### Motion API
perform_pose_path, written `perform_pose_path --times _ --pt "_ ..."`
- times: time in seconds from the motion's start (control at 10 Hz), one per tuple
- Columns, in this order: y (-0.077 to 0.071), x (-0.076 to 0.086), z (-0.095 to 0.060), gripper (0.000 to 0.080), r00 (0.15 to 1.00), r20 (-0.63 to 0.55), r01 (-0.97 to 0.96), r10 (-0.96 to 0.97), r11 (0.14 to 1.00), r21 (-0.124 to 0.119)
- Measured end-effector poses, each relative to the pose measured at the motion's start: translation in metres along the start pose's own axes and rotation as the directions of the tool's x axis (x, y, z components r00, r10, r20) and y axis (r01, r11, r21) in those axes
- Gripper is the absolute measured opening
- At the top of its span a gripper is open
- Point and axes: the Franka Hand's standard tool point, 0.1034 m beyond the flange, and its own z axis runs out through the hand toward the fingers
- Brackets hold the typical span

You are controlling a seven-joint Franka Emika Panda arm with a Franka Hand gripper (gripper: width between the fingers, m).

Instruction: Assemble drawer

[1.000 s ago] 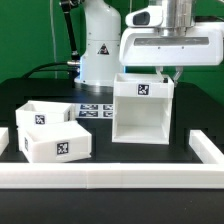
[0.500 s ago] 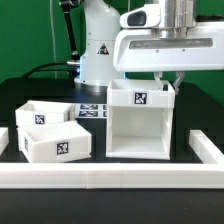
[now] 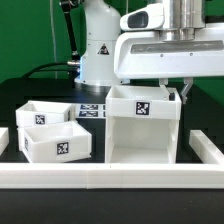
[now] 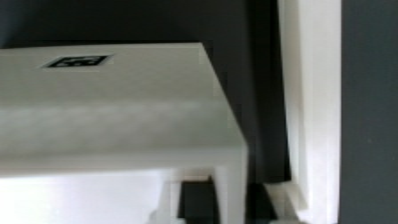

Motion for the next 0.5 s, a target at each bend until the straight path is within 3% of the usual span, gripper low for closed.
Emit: perform_pose_path --times 0.1,0.5 --pt "-0.0002 -0.0017 -0.0002 0.0038 1.000 0.000 0.009 -0.009 1.000 0.000" --pt "-0.0053 -0.0035 -0.0019 0.0038 0.967 0.002 -0.254 0.254 0.967 0.013"
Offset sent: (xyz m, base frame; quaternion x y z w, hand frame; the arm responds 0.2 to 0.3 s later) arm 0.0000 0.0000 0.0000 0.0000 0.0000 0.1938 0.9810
